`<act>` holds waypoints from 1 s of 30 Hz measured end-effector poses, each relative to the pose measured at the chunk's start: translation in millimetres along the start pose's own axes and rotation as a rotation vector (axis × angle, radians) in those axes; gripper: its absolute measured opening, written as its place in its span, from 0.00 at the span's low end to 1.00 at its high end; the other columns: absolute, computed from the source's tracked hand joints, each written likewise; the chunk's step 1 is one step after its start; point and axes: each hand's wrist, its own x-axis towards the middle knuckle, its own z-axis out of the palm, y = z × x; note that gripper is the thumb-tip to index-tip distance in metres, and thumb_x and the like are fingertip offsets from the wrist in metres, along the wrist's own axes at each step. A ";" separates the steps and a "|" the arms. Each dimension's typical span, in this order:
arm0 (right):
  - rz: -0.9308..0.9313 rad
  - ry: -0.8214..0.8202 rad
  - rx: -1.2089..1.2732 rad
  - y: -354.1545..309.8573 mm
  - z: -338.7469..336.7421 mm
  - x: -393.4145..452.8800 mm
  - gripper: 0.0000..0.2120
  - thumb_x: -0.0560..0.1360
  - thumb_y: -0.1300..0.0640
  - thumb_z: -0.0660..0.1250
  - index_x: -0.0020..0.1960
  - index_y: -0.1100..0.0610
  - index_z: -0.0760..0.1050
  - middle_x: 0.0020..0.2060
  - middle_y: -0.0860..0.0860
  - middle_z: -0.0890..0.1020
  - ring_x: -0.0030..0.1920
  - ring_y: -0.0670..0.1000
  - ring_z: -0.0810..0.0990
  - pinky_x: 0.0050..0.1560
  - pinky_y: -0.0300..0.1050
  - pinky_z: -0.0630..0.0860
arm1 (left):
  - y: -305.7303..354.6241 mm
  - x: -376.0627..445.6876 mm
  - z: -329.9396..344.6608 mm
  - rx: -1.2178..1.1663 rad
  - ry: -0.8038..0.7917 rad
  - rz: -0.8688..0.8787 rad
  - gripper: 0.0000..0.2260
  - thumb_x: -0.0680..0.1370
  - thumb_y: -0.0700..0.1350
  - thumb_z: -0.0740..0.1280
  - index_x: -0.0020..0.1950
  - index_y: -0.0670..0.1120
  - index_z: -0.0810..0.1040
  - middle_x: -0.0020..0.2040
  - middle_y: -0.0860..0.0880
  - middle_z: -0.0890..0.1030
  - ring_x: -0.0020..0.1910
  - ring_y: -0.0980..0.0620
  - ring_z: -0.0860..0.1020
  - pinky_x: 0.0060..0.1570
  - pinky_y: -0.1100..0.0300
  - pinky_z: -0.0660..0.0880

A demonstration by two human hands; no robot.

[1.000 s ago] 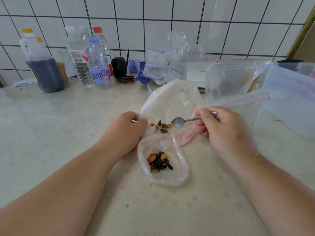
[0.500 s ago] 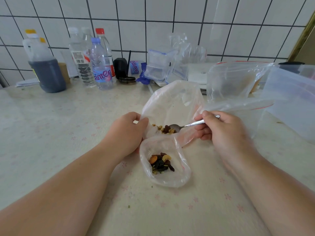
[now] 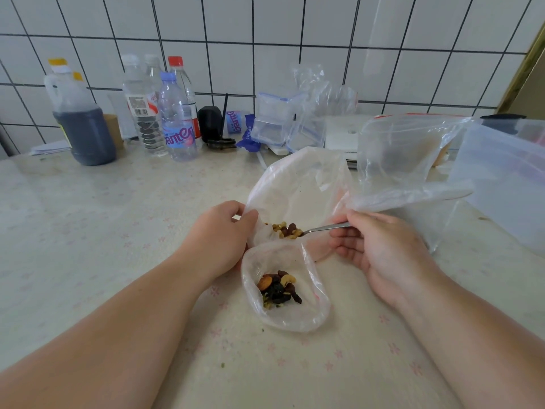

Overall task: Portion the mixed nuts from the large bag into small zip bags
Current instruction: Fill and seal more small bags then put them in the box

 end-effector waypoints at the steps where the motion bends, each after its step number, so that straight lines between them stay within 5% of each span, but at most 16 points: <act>1: 0.005 0.011 0.020 -1.3 -0.4 0.7 0.11 0.81 0.60 0.62 0.43 0.61 0.81 0.29 0.53 0.83 0.29 0.47 0.83 0.26 0.38 0.76 | -0.2 0.2 0.0 -0.003 0.005 -0.004 0.11 0.83 0.60 0.61 0.48 0.59 0.80 0.40 0.56 0.85 0.37 0.55 0.83 0.34 0.59 0.74; 13: 0.028 0.011 0.234 -12.4 -4.7 1.7 0.16 0.83 0.52 0.61 0.43 0.60 0.80 0.26 0.50 0.81 0.26 0.44 0.78 0.26 0.36 0.75 | 0.4 2.5 -0.1 0.071 0.052 -0.049 0.18 0.83 0.60 0.61 0.43 0.53 0.83 0.32 0.53 0.84 0.34 0.52 0.82 0.33 0.59 0.73; 20: -0.001 -0.129 0.289 -27.5 -7.8 -3.9 0.19 0.81 0.55 0.63 0.36 0.62 0.80 0.26 0.54 0.76 0.23 0.48 0.73 0.23 0.38 0.70 | 2.9 3.0 -4.6 0.103 0.014 -0.147 0.25 0.80 0.64 0.61 0.39 0.47 0.84 0.27 0.52 0.83 0.21 0.55 0.79 0.29 0.61 0.72; 30: -0.415 -0.503 -0.245 -22.4 -8.7 -23.2 0.15 0.77 0.45 0.65 0.41 0.54 0.83 0.33 0.53 0.82 0.31 0.50 0.78 0.35 0.37 0.74 | 5.3 2.9 -7.7 0.177 -0.050 -0.194 0.26 0.74 0.68 0.65 0.39 0.45 0.85 0.27 0.49 0.83 0.20 0.53 0.78 0.26 0.61 0.75</act>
